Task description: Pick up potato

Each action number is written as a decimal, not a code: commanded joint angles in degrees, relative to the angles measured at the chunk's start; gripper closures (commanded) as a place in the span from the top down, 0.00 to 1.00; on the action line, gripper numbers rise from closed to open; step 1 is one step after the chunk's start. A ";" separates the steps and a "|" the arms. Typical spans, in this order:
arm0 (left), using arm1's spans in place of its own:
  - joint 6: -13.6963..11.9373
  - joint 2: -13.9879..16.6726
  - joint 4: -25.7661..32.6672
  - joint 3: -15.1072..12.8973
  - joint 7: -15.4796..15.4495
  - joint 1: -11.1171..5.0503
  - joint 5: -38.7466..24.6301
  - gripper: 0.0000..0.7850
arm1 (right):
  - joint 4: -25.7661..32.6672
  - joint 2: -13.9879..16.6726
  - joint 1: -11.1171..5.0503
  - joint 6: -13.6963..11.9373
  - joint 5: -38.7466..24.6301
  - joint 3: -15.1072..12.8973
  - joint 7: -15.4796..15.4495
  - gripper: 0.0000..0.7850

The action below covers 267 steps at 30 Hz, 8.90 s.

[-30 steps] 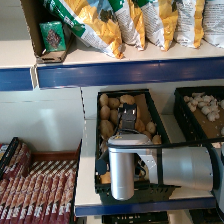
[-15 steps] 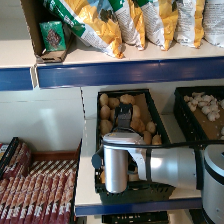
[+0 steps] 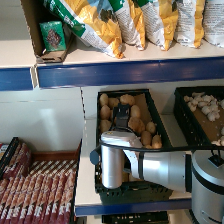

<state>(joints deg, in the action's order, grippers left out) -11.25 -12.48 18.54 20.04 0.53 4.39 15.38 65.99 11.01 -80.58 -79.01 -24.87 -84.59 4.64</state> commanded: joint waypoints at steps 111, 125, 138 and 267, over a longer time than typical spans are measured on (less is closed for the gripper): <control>0.00 0.00 0.00 0.00 0.00 0.00 0.00 0.00 | -11.72 -4.64 2.40 5.92 6.50 -2.34 -5.04 0.00; 0.00 0.00 0.00 0.00 0.00 0.00 0.00 0.00 | -2.15 -1.13 0.84 1.70 7.31 -1.48 -3.10 0.00; 0.00 0.00 0.00 0.00 0.00 0.00 0.00 0.00 | 12.28 4.39 0.43 -3.95 7.38 -0.38 -0.57 0.00; 0.00 0.00 0.00 0.00 0.00 0.00 0.00 0.00 | 56.93 26.06 -9.04 -16.36 -47.17 12.81 7.80 0.00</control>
<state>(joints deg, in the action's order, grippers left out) -11.25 -12.48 18.54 20.04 0.53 4.39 15.38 123.00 37.01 -89.52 -95.46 -70.94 -71.64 12.49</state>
